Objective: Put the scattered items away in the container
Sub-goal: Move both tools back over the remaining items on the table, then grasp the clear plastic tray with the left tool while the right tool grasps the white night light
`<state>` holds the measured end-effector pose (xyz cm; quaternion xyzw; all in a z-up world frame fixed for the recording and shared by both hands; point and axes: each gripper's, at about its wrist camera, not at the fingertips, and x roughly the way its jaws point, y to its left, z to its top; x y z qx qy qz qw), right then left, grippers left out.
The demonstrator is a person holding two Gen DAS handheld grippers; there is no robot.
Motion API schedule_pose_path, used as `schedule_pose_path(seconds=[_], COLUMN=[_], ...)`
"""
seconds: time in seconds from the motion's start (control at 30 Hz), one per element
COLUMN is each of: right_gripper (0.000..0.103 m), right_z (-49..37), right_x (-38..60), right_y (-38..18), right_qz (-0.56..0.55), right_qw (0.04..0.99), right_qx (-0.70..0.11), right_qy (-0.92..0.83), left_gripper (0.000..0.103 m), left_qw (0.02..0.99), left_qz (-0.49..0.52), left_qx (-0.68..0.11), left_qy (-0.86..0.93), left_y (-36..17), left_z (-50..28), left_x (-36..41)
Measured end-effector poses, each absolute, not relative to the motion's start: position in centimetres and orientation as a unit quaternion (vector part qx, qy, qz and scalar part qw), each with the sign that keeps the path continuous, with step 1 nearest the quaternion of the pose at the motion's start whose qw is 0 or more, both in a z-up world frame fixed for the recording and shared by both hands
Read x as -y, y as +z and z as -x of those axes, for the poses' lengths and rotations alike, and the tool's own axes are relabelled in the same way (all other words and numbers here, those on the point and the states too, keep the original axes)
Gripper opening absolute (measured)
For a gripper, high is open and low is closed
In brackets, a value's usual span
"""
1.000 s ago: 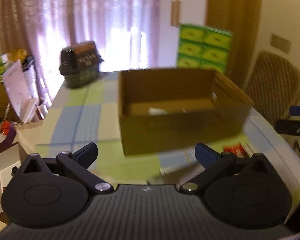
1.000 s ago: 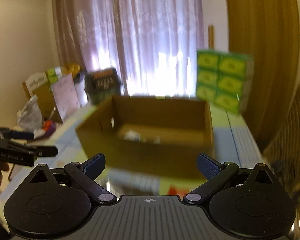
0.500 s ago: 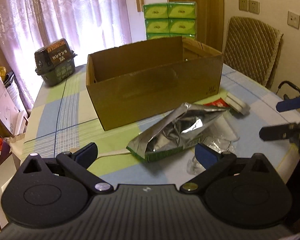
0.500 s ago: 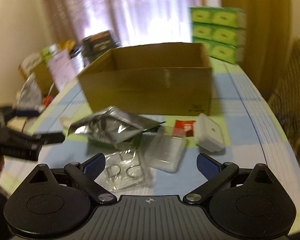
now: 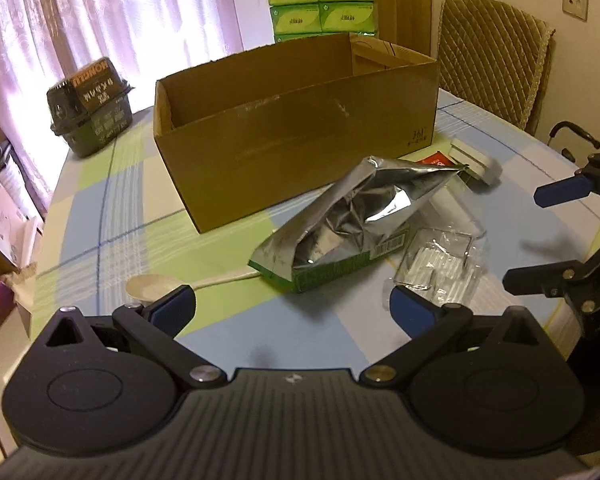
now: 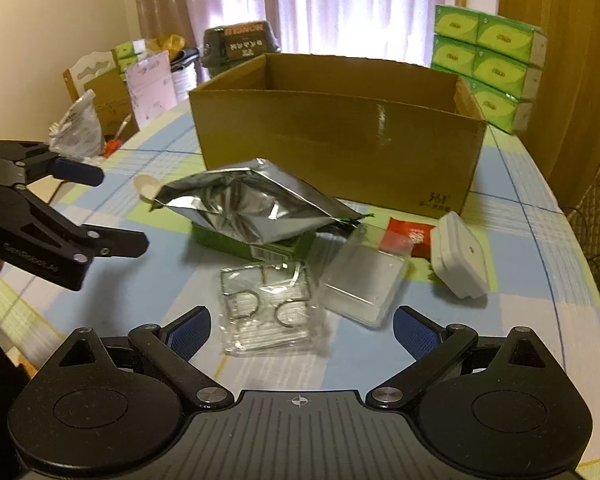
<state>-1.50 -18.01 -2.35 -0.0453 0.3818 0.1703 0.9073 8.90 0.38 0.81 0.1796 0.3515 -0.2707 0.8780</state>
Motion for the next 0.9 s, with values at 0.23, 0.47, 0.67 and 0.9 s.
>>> schedule_pose_path(seconds=[0.23,0.47,0.67,0.9], right_gripper=[0.102,0.102,0.102,0.102], right_z=[0.8,-1.9,-4.2,-6.8], right_x=[20.1,23.5,26.3,28.5], right_y=[-2.3,-1.7,-2.2,-3.6], right_qz=[0.037,0.016,-0.009,-0.044], right_qw=[0.915,0.923,0.916,0.908], right_qx=[-0.382,-0.378,-0.395,-0.411], right_qy=[0.124,0.075,0.063,0.067], left_gripper=[0.101,0.101,0.101,0.101], left_qw=[0.874,0.869,0.870,0.870], left_qz=[-0.170,-0.155,-0.149,-0.139], left_qx=[-0.359,-0.362,-0.363,-0.369], left_qy=[-0.281,-0.299,-0.299,-0.296], left_y=[0.1,0.0,-0.8,-1.9], left_z=[-8.6,-7.8,-6.8,-6.9], left_x=[0.9,2.6,4.7,6.6])
